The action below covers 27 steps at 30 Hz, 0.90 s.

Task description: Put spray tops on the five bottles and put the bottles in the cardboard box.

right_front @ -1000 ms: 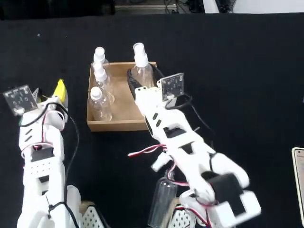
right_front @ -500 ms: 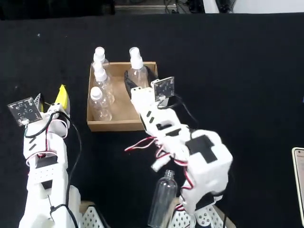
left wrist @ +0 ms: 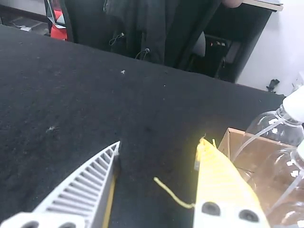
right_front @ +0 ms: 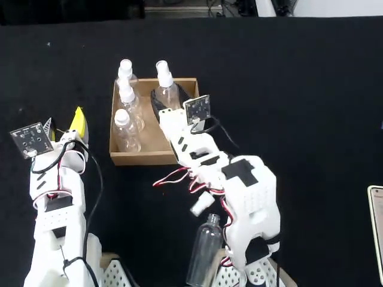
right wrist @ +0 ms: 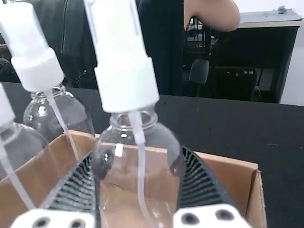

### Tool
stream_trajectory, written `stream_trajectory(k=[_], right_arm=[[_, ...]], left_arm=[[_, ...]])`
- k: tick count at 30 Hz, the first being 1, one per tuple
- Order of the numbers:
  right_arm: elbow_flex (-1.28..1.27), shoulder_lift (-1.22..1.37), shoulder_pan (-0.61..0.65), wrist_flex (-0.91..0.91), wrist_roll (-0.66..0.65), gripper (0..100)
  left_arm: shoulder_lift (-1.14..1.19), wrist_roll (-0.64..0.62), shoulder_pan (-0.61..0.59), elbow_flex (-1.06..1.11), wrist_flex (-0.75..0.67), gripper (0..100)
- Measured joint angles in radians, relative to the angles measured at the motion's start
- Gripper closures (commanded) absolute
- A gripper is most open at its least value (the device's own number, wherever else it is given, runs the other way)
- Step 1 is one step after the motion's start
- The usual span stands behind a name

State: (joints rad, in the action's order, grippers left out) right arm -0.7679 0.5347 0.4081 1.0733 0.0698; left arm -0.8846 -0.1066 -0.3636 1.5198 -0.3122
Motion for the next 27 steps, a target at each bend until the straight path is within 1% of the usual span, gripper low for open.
stream_trajectory(k=[17,19,22,24,27], right_arm=[[0.000,0.000,0.000,0.000,0.000,96.0],[0.000,0.000,0.000,0.000,0.000,92.3],[0.000,0.000,0.000,0.000,0.000,80.6],[0.000,0.000,0.000,0.000,0.000,75.0],[0.000,0.000,0.000,0.000,0.000,75.3]], left_arm=[[0.000,0.000,0.000,0.000,0.000,77],[0.000,0.000,0.000,0.000,0.000,77],[0.000,0.000,0.000,0.000,0.000,77],[0.000,0.000,0.000,0.000,0.000,77],[0.000,0.000,0.000,0.000,0.000,77]])
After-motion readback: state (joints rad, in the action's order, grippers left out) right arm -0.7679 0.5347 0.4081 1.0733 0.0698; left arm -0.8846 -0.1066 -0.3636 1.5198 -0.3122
